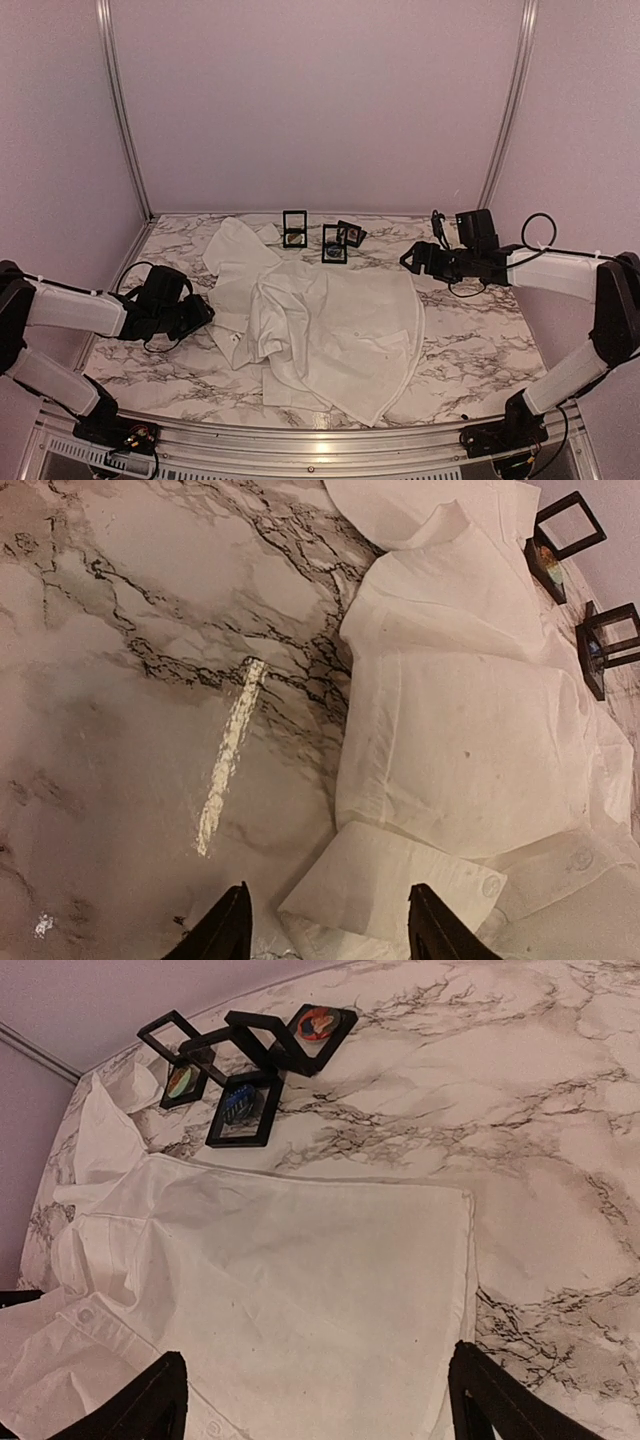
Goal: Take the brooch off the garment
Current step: Smooth out the flattened clothing at the center of the board.
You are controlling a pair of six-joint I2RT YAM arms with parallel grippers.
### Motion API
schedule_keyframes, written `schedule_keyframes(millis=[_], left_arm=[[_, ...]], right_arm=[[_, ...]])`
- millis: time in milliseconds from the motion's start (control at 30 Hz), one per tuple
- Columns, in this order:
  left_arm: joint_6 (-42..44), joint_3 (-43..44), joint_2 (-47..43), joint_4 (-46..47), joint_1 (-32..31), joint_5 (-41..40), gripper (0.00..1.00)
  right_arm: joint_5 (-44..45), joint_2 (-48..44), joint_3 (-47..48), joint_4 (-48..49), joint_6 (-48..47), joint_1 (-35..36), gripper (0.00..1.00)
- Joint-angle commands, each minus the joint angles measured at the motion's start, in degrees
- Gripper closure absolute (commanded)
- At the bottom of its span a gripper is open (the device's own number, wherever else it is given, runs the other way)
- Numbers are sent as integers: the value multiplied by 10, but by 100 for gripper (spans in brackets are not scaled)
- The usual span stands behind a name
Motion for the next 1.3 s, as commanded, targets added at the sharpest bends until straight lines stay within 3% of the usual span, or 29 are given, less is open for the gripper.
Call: schedule_keyframes(millis=[0, 433, 833, 900, 1100, 1267], left_arm=[[25, 30, 15, 8, 2, -33, 45], [74, 116, 65, -148, -69, -181, 56], [81, 117, 122, -92, -81, -142, 55], [83, 113, 124, -86, -83, -138, 61], [79, 105, 119, -95, -82, -145, 98], [95, 107, 88, -118, -57, -171, 100]], right_arm=[[21, -18, -9, -14, -15, 2, 13], [61, -17, -11, -25, -36, 19, 13], [123, 3, -10, -43, -40, 70, 13], [157, 8, -8, -54, -40, 81, 13], [206, 44, -8, -70, -29, 83, 16], [203, 74, -26, -57, -14, 83, 23]])
